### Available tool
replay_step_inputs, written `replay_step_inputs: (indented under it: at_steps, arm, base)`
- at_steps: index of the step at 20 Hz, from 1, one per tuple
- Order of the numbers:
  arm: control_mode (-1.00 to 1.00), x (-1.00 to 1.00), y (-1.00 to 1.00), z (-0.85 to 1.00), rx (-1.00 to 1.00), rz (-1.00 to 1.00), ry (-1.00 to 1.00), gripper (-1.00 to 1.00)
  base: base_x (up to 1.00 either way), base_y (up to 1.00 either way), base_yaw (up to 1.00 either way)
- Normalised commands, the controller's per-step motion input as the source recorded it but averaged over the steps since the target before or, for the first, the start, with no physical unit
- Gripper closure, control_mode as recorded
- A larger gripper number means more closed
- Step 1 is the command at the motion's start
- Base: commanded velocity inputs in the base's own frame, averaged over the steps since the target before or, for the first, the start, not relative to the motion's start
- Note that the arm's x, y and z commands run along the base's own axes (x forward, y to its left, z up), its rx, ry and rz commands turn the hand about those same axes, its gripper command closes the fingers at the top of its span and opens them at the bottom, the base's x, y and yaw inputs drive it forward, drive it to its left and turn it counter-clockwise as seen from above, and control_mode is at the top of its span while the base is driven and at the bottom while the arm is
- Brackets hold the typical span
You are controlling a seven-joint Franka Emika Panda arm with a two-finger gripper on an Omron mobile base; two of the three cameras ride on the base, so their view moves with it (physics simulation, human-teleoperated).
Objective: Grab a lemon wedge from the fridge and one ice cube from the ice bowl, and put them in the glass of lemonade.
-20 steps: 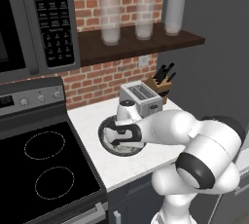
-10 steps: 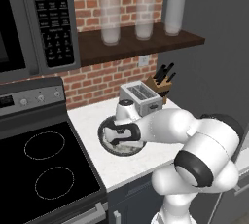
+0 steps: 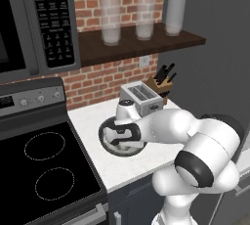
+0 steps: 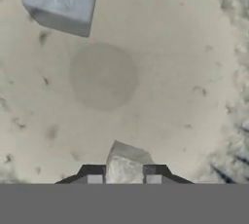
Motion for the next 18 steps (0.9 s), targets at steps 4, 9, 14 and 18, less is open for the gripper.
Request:
replay_step_inputs:
  at_steps: [4,9,14,18]
  arm:
    - [-1.00,0.00,0.00,0.00,0.00,0.00,0.00,1.00]
    - [-1.00,-0.14,0.00,0.32,-0.02,0.00,0.01,1.00]
    - [-1.00,-0.26,-0.03,0.92,0.00,0.01,0.00,1.00]
    - [-1.00,-0.09,-0.04,0.86,0.00,0.03,-0.01,1.00]
  base:
    - [0.00,0.00,0.00]
    - [0.00,0.00,0.00]
    - [0.00,0.00,0.00]
    - [0.00,0.00,0.00]
